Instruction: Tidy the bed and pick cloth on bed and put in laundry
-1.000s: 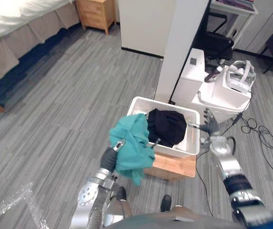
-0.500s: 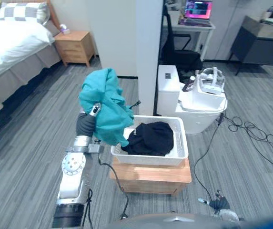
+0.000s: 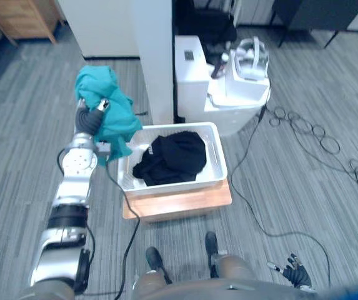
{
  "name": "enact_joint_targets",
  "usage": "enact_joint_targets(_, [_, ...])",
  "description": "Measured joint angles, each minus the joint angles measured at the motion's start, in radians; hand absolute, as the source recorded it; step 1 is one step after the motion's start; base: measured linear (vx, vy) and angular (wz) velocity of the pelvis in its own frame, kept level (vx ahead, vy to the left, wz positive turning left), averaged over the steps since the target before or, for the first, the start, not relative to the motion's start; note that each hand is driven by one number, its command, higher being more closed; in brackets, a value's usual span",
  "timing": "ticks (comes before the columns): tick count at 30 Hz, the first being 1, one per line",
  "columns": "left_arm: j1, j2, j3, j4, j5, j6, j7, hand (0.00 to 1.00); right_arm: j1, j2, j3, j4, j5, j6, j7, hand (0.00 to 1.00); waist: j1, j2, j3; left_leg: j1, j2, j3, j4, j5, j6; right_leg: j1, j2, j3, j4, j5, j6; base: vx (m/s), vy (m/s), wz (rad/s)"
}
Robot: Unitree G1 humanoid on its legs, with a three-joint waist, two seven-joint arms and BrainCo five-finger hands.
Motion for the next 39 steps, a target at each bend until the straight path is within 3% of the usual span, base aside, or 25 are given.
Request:
enact_joint_targets(3, [-0.078,0.005,-0.028,0.041,0.028,0.003,0.033,1.0,-0.027,0.001,0.0,0.006,0.023,-0.013,0.025,0.0,-0.014,0.006,0.048,-0.017,0.004,0.02,0.001,0.0,-0.001,-0.036,0.008,0.017,0.019,-0.002,-0.003,0.03,-0.004,-0.17])
enact_joint_targets(10, [-0.146,0.0,-0.076,0.057,0.028,0.001,0.033,1.0,-0.03,0.009,-0.006,-0.056,0.058,-0.045,0.049,0.0,-0.021,0.013,0.124,-0.045,0.017,0.091,-0.003,-0.03,-0.009,-0.101,0.016,0.067,0.045,-0.005,-0.005,0.01,-0.004,-0.26])
enact_joint_targets(15, [-0.154,-0.043,-0.08,0.057,0.03,-0.037,0.014,1.0,-0.027,0.038,-0.017,-0.107,0.065,-0.068,0.049,0.0,-0.014,0.015,0.139,-0.043,0.039,0.177,0.024,-0.038,-0.015,-0.109,0.018,0.078,0.054,-0.005,-0.005,0.07,0.007,-0.05])
enact_joint_targets(19, [-0.153,-0.074,-0.125,0.049,0.031,-0.069,-0.019,1.0,-0.027,0.042,-0.017,-0.143,0.064,-0.082,0.05,0.0,0.011,0.035,0.158,-0.047,0.063,0.188,0.105,-0.099,-0.019,-0.109,0.023,0.108,0.091,-0.005,-0.005,0.05,0.017,-0.1])
enact_joint_targets(23, [-0.144,-0.103,-0.147,0.001,-0.02,-0.072,-0.071,1.0,-0.028,0.043,-0.005,-0.171,0.063,-0.087,0.049,0.0,0.01,0.045,0.164,-0.081,0.084,0.194,0.18,-0.158,-0.016,-0.128,0.023,0.12,0.109,-0.005,-0.005,0.04,0.016,-0.09])
enact_joint_targets(29, [-0.047,-0.19,-0.193,-0.025,-0.131,-0.069,-0.143,1.0,-0.034,0.047,0.025,-0.172,0.055,-0.083,0.038,0.0,0.012,0.055,0.168,-0.113,0.108,0.189,0.252,-0.182,-0.014,-0.139,0.027,0.119,0.119,-0.005,-0.005,0.04,0.004,-0.01])
enact_joint_targets(34, [0.081,-0.269,-0.274,-0.035,-0.119,-0.068,-0.133,1.0,-0.046,0.047,0.032,-0.176,0.055,-0.082,0.018,0.0,0.029,0.063,0.172,-0.114,0.109,0.186,0.278,-0.209,-0.019,-0.139,0.022,0.119,0.148,-0.034,-0.009,0.0,0.018,0.04])
enact_joint_targets(38, [0.105,-0.273,-0.273,-0.08,-0.121,-0.066,-0.111,1.0,-0.051,0.046,0.054,-0.18,0.054,-0.067,0.015,0.0,0.033,0.063,0.172,-0.125,0.111,0.182,0.305,-0.223,-0.013,-0.14,0.014,0.118,0.157,-0.075,0.003,0.0,-0.024,0.04])
enact_joint_targets(39, [0.105,-0.273,-0.273,-0.09,-0.121,-0.064,-0.107,0.0,-0.053,0.046,0.056,-0.18,0.054,-0.062,0.015,0.0,0.032,0.065,0.172,-0.133,0.12,0.18,0.318,-0.227,-0.014,-0.141,0.015,0.113,0.157,-0.08,0.004,0.01,-0.072,0.07])
